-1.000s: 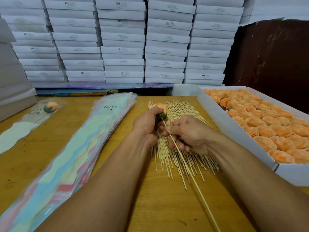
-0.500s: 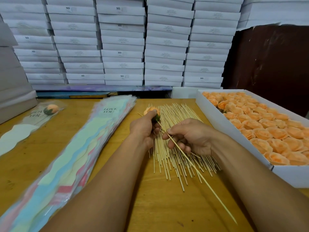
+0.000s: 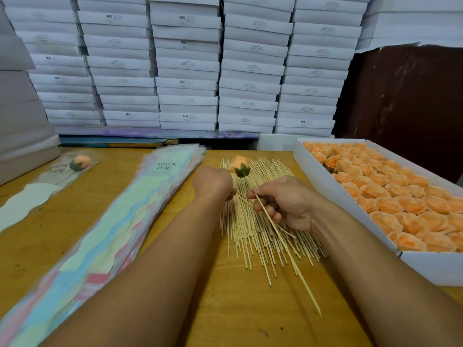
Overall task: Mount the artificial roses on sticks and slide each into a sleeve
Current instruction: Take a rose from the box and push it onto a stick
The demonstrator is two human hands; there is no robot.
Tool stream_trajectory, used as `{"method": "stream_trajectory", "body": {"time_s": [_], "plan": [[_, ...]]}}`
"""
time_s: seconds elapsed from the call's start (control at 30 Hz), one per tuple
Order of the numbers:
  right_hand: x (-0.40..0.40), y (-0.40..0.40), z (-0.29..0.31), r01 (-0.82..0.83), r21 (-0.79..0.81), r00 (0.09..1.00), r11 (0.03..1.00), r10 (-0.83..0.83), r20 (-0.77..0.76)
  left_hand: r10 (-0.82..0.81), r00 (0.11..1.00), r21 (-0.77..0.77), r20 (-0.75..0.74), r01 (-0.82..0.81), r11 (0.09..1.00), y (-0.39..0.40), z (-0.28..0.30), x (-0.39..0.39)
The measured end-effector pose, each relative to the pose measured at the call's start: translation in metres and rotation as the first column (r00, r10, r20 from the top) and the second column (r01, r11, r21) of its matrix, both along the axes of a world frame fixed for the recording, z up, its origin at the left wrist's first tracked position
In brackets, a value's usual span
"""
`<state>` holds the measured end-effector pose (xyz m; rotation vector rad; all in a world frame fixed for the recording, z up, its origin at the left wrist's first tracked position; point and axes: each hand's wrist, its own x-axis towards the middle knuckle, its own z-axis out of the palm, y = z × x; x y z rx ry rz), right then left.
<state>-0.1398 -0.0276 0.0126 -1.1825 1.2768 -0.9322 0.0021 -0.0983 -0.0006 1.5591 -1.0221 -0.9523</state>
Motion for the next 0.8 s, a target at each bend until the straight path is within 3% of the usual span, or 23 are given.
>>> {"method": "stream_trajectory", "body": {"time_s": [0.1, 0.23, 0.4, 0.57, 0.8], "plan": [[0.000, -0.001, -0.001, -0.001, -0.001, 1.000, 1.000, 0.001, 0.000, -0.064, 0.949, -0.040, 0.309, 0.080, 0.996, -0.012, 0.005, 0.006], [-0.002, -0.002, -0.001, -0.012, -0.006, 1.000, 1.000, 0.012, -0.021, -0.022, 0.759, -0.100, 0.651, 0.113, 0.989, -0.020, -0.001, 0.026], [-0.001, -0.002, -0.001, -0.024, -0.005, 0.999, 1.000, 0.024, -0.031, 0.043, 0.522, -0.081, 0.852, 0.050, 0.995, -0.025, -0.004, 0.055], [0.000, -0.001, 0.000, -0.019, -0.013, 0.999, 1.000, 0.018, -0.047, 0.073, 0.311, -0.079, 0.948, 0.007, 0.997, -0.029, -0.008, 0.081], [0.000, -0.001, -0.001, -0.030, -0.014, 0.998, 0.999, 0.029, -0.059, -0.109, 0.402, 0.140, 0.909, -0.049, 0.989, -0.044, -0.014, 0.107]]}}
